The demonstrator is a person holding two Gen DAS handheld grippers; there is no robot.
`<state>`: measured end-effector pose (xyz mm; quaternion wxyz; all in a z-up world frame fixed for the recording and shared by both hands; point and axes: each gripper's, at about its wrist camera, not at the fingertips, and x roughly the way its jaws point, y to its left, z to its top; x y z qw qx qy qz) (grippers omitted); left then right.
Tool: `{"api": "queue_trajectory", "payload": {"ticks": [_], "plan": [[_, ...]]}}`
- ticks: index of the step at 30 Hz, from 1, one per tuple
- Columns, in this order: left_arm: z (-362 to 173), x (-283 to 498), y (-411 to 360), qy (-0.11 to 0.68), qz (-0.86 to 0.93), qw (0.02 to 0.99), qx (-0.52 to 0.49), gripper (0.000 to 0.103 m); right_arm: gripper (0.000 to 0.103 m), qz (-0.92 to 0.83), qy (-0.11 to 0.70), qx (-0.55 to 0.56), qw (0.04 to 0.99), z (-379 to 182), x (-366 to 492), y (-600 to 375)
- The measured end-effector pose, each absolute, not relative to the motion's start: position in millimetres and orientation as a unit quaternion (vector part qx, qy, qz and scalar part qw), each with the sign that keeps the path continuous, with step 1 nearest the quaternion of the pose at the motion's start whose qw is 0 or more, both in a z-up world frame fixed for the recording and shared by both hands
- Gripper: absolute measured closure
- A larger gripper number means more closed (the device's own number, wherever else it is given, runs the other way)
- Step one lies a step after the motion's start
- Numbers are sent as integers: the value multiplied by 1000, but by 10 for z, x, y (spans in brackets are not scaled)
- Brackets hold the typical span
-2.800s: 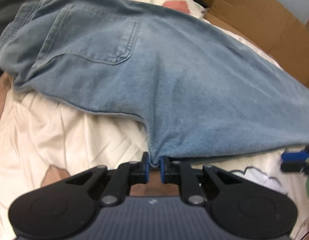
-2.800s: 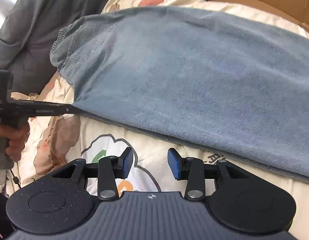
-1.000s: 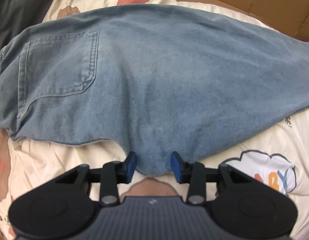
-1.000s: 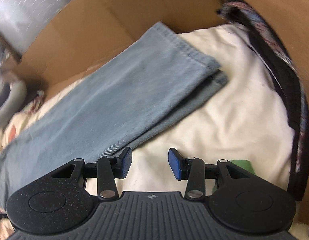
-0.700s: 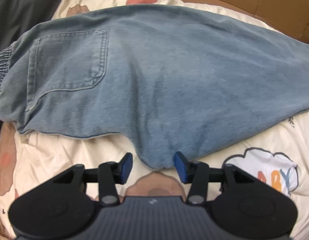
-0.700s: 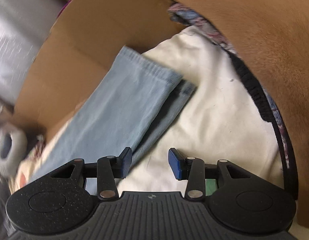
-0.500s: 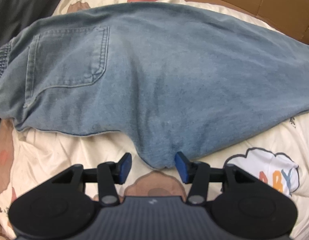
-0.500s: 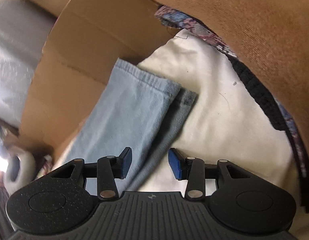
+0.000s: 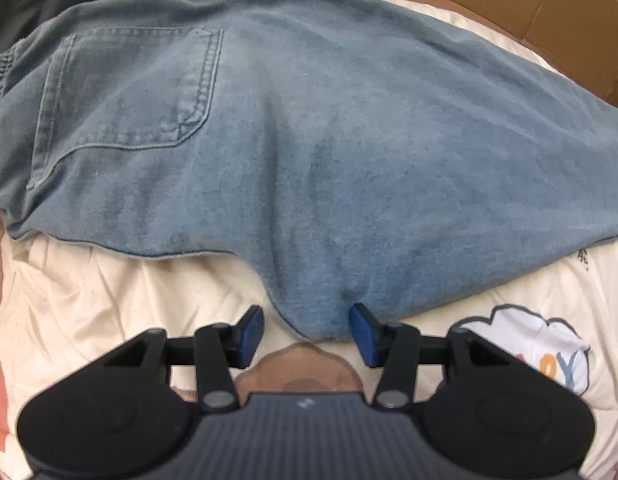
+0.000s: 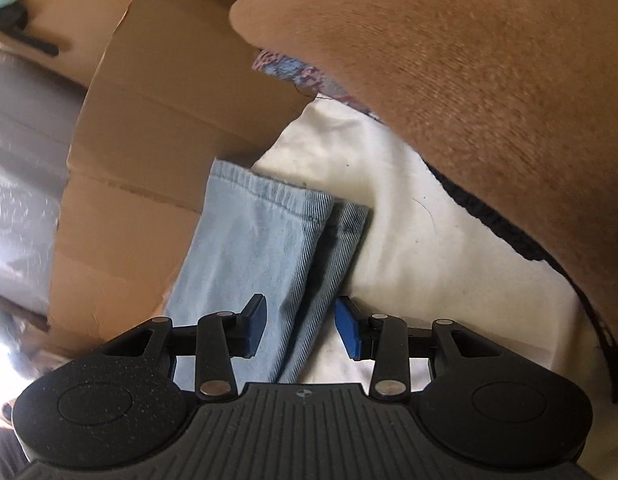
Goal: Fold clothes
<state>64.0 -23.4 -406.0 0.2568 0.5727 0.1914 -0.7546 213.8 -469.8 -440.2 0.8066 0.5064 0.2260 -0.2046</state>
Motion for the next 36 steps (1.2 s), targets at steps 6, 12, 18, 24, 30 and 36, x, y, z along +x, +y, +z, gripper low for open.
{"api": "queue_trajectory", "payload": {"ticks": [6,12,18,24,30,36], "plan": [[-4088,667,-273,220,-752,258,566,52,58,-223,201,516,802,-4442,2237,-4738],[-4115,687,-308,243,-748,259,560,55,63,-226,203,508,806,-4463,2338,-4761],[-4137,689,-306,254,-752,258,551,57,67,-226,210,496,811,-4481,2439,-4782],[-4176,684,-328,266,-754,262,540,55,85,-222,235,470,821,-4458,2559,-4778],[-4163,603,-318,270,-739,279,550,62,93,-215,250,463,823,-4468,2638,-4769],[-4119,531,-418,306,-709,298,561,81,95,-209,274,450,824,-4435,2715,-4732]]}}
